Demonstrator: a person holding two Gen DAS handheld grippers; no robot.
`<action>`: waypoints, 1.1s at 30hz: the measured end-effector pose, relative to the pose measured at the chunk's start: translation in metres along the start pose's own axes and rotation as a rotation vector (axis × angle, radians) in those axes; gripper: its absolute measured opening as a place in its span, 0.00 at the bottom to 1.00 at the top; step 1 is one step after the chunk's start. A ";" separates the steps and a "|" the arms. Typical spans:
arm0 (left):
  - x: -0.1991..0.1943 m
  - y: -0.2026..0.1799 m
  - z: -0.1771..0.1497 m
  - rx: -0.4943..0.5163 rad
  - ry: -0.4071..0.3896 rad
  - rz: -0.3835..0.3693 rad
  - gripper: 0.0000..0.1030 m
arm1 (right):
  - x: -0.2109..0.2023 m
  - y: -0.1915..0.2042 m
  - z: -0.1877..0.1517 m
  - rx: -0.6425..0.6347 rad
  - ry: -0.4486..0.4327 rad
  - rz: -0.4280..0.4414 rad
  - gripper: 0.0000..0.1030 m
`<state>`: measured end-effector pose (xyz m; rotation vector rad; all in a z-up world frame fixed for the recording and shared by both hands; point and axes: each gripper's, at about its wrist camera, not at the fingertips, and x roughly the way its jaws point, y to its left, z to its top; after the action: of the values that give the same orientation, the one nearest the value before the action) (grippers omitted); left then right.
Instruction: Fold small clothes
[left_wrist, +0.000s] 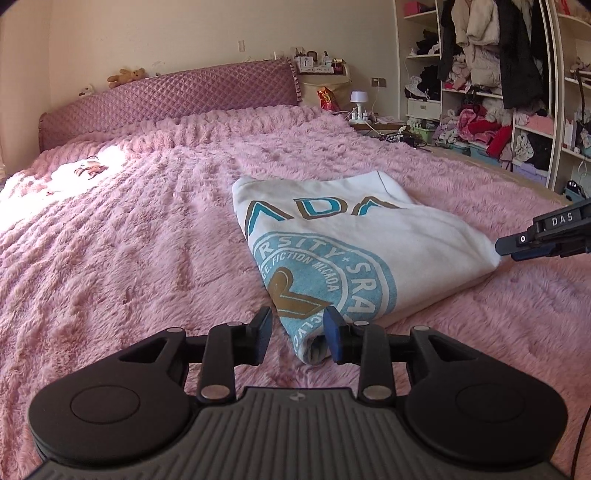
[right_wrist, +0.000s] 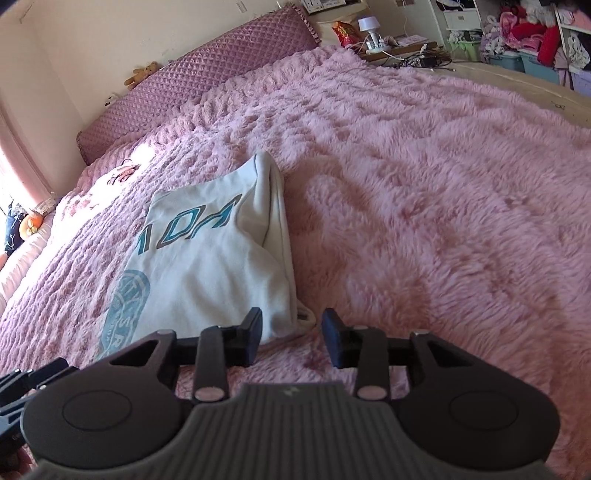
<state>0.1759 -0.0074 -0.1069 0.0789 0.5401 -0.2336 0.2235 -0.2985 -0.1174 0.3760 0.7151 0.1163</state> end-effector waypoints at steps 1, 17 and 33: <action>-0.001 0.003 0.005 -0.028 -0.005 -0.016 0.40 | -0.005 0.006 0.004 -0.033 -0.025 -0.009 0.32; 0.099 0.034 0.039 -0.457 0.100 -0.168 0.48 | 0.041 0.069 0.032 -0.205 -0.102 0.116 0.32; 0.105 0.044 0.040 -0.443 0.111 -0.216 0.39 | 0.071 0.047 0.031 -0.143 -0.056 0.079 0.14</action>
<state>0.2935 0.0089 -0.1267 -0.4002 0.7009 -0.3165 0.2985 -0.2481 -0.1224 0.2699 0.6323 0.2296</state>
